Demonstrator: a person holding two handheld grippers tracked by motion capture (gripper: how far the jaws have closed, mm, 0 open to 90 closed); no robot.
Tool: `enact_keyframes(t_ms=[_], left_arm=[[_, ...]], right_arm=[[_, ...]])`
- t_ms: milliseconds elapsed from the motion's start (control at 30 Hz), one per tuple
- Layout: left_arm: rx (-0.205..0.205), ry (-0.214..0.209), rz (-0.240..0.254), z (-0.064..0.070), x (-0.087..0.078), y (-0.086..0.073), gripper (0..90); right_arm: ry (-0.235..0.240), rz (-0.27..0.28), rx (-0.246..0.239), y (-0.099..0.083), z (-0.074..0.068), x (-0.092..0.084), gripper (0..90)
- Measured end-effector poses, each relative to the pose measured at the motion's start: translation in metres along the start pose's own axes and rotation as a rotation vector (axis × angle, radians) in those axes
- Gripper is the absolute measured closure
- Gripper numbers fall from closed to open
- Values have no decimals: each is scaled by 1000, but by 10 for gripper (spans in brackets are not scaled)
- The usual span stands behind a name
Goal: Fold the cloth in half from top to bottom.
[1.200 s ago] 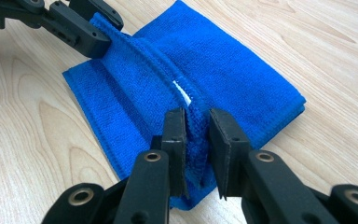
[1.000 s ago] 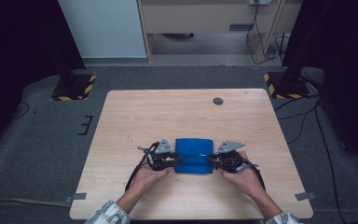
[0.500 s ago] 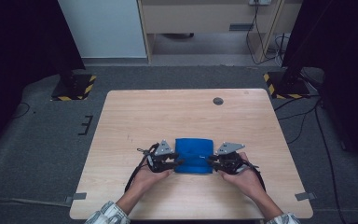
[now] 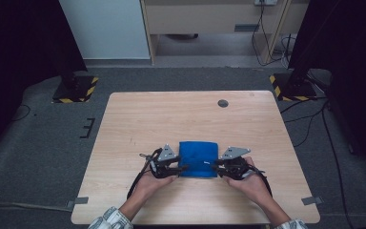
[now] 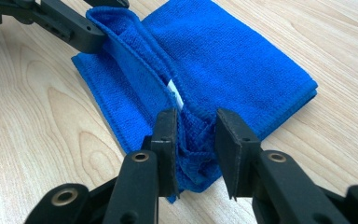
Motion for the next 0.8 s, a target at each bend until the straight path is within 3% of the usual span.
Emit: enact_keyframes(t_ms=[233,800], left_arm=[[7,16,-6,-1,0,-1,463],[1,6,-8,1,-1,-2,448]], right_arm=[[1,1,3,0,-1,-1,670],[12,18,9,7,-5,-12,620]])
Point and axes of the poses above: each handheld gripper's, and its own axes: x roughly forward along the jaws, y roughly out of its top, z roughly to its right, the point moved 1 cm from there along x, roughly forward along the jaws, and after that the axes turned 11 degrees about z, right-handed, at the moved point
